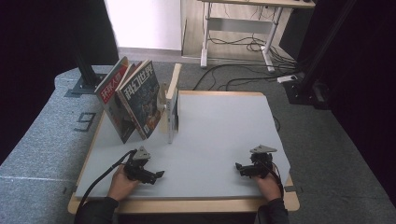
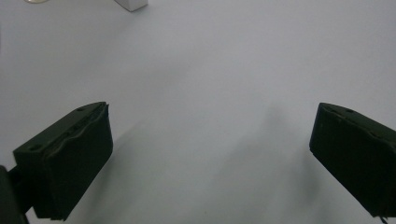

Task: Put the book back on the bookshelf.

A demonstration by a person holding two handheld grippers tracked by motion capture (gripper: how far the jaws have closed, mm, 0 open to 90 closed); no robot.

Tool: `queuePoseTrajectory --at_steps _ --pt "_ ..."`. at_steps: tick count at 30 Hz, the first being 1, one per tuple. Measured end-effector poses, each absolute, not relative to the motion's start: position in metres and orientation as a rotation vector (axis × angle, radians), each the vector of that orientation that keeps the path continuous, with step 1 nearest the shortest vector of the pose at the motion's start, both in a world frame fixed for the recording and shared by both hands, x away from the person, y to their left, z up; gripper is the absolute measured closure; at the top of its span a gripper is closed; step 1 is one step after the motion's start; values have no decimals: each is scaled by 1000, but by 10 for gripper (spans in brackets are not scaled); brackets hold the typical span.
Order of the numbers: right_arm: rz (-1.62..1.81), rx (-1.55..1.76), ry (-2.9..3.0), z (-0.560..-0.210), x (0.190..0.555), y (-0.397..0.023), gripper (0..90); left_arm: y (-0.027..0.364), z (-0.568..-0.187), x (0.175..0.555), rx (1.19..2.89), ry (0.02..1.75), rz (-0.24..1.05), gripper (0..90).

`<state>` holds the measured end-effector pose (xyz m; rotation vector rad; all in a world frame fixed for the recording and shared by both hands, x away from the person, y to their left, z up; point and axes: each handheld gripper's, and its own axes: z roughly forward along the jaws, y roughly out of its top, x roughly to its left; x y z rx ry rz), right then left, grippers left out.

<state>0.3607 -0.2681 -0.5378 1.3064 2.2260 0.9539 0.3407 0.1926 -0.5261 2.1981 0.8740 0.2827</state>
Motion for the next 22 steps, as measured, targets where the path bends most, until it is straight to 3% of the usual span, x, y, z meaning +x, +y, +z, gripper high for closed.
queuePoseTrajectory --at_steps 7,22 --pt "954 1307 2226 -538 361 -268 0 184 -529 340 2275 873 323 24" --pt "956 1308 2225 -538 361 -268 0 184 -529 340 2277 874 322 20"
